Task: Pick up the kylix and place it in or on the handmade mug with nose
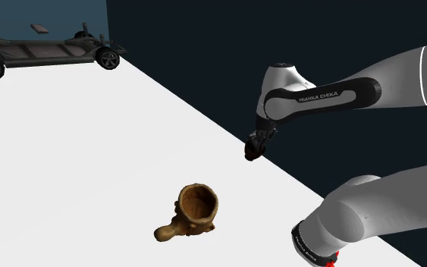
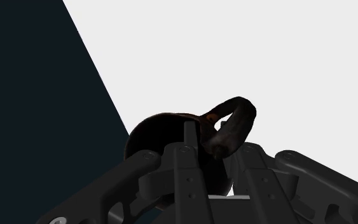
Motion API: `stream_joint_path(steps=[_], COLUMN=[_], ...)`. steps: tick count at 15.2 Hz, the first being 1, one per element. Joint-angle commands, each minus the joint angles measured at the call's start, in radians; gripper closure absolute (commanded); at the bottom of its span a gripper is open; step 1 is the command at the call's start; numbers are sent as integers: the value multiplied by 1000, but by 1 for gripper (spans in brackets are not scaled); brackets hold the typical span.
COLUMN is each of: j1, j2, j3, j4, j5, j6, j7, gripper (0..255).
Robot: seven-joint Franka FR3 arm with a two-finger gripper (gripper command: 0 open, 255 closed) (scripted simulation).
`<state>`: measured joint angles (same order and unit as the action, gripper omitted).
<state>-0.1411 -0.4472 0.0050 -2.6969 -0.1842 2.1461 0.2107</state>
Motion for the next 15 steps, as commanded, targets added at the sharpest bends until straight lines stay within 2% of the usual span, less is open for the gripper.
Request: stream_joint_path(steps=[1,6,15], j1=[0,0,6], j2=[0,0,-69], j3=[0,0,1], j4=[0,0,75], j5=[0,0,16], j6=[0,0,-143], j7=[0,0,-23], gripper=[255,255,255])
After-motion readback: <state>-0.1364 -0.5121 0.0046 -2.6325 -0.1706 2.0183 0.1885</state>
